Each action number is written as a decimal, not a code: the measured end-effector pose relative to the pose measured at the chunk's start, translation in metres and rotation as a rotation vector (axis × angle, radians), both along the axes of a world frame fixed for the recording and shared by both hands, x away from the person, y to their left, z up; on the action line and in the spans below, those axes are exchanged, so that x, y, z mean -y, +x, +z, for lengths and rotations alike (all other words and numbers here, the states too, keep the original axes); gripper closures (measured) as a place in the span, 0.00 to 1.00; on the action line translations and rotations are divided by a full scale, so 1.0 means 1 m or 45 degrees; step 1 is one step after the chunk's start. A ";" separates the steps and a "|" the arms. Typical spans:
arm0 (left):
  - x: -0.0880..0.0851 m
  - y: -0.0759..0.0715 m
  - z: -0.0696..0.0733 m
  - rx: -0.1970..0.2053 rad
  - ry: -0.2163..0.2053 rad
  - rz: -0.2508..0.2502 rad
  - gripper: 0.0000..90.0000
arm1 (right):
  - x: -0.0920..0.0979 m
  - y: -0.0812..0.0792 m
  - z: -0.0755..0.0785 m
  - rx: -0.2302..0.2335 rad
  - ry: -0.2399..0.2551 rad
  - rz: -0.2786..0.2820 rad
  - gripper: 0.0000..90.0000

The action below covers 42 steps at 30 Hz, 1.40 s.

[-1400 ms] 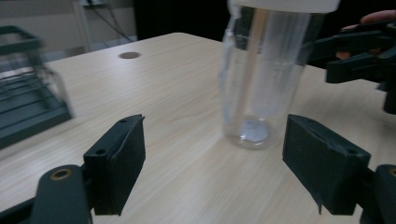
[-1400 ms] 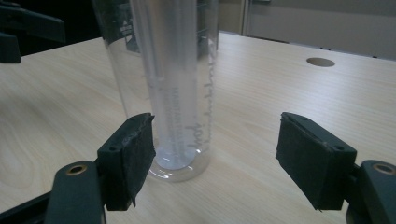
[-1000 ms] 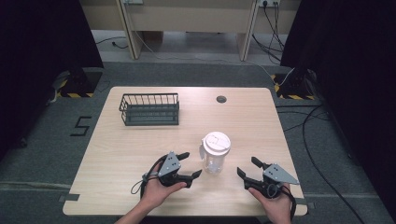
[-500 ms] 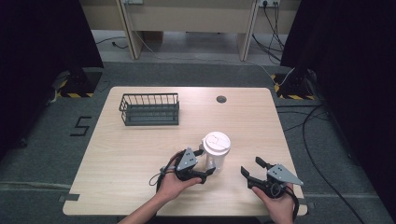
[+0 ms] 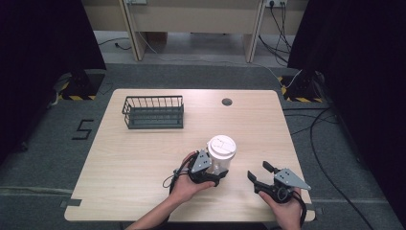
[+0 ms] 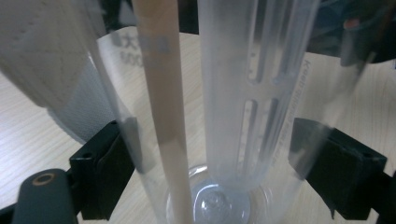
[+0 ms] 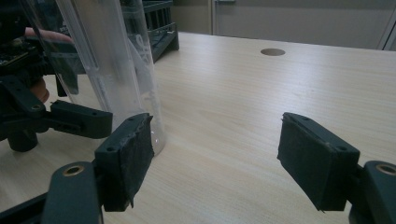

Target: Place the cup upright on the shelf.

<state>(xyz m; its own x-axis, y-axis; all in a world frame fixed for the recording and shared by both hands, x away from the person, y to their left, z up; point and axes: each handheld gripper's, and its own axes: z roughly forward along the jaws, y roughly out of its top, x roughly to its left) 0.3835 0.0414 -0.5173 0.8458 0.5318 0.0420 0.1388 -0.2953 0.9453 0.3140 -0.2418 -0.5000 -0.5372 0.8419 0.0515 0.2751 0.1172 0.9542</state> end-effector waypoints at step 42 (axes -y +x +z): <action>-0.069 0.011 0.044 0.051 -0.045 0.178 0.20 | 0.001 0.002 -0.001 -0.017 0.016 -0.017 0.30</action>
